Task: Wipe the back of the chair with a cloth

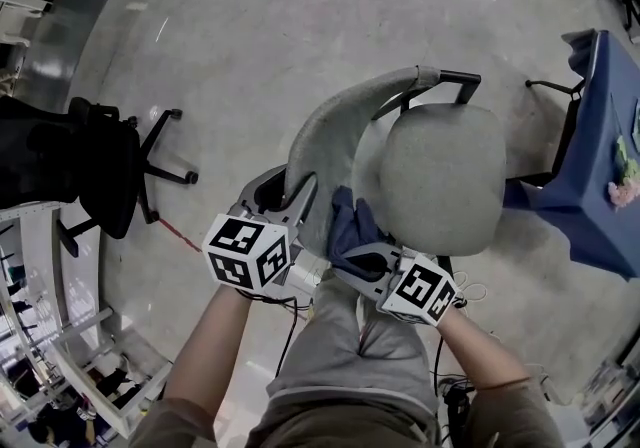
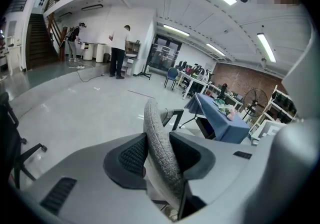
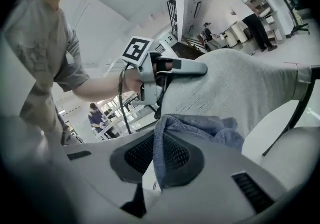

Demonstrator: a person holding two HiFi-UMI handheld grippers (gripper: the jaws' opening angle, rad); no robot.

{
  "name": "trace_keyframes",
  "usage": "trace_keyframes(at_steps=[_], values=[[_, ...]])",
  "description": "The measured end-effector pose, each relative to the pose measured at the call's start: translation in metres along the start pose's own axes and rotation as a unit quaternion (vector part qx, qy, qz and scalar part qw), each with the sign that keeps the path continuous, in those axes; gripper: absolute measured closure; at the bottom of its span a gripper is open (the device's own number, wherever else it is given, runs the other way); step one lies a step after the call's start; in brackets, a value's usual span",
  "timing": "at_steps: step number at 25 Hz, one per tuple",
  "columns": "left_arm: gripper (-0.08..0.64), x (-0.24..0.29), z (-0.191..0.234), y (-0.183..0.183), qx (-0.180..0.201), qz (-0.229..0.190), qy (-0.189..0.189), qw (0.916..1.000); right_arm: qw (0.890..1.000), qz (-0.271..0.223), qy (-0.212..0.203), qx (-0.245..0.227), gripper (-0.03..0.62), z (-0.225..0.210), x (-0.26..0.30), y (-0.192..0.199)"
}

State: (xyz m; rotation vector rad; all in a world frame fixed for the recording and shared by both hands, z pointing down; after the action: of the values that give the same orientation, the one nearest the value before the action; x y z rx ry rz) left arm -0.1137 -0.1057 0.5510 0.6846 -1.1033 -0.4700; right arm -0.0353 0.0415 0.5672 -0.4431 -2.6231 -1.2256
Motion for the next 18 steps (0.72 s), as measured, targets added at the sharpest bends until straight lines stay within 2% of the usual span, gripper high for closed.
trace_keyframes(at_steps=[5,10,14,18], values=[[0.408,0.001,0.000,0.000,-0.003,-0.002,-0.002,1.0000,1.000,0.000,0.008,0.006,0.545,-0.008,-0.004,-0.002],[0.407,0.000,0.000,0.002,-0.009,0.000,-0.006,0.9999,0.997,-0.010,0.071,-0.012,0.545,-0.072,0.004,-0.040],[0.407,-0.004,0.001,0.004,-0.024,-0.001,-0.011,0.9996,0.988,-0.077,0.130,0.006,0.545,-0.128,-0.014,-0.100],[0.402,-0.009,0.001,0.004,-0.032,-0.005,-0.021,0.9993,0.971,-0.132,0.199,0.027,0.545,-0.174,-0.038,-0.142]])
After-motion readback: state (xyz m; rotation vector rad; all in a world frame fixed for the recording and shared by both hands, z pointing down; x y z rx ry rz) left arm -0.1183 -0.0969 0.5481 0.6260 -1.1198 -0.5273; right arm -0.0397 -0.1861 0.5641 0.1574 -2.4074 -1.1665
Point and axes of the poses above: the fingertips, and each gripper's own axes: x forward along the fingers, z to its left, y out of its underside, the point moved 1 cm from there along -x, backward along the fingers, and after that the axes turned 1 degree about x, right-handed, at the moved point
